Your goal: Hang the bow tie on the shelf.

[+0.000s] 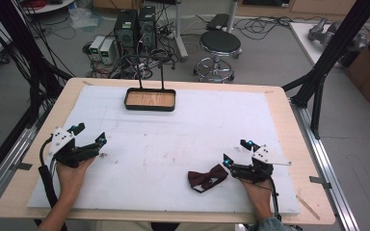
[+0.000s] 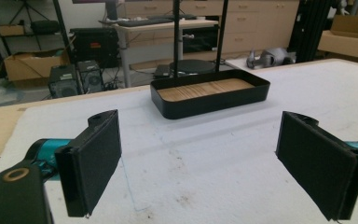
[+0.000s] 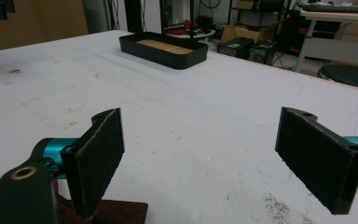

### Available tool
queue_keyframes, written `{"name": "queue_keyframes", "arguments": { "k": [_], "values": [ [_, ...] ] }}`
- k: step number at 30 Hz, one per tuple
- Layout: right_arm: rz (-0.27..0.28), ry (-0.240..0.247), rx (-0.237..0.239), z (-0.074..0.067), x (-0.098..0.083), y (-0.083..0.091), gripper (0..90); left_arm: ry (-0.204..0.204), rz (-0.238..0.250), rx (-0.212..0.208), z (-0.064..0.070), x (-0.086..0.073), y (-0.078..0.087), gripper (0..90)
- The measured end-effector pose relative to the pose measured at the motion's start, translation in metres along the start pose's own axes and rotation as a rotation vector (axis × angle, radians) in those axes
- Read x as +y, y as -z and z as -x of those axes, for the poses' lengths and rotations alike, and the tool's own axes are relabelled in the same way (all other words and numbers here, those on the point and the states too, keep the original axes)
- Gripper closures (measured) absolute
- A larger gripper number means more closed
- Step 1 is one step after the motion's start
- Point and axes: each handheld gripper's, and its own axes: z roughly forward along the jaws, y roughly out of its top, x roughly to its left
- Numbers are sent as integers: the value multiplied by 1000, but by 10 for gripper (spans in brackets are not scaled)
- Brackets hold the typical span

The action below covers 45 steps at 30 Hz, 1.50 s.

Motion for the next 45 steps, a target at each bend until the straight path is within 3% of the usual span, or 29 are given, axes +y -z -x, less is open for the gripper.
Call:
{"name": "queue_keyframes", "arguments": {
  "k": [33, 45],
  "values": [
    [-12, -3, 22, -1, 0, -1, 155, 1, -13, -20, 1, -1, -1, 146],
    [-20, 8, 85, -3, 1, -3, 165, 4, -21, -20, 1, -1, -2, 147]
  ]
}}
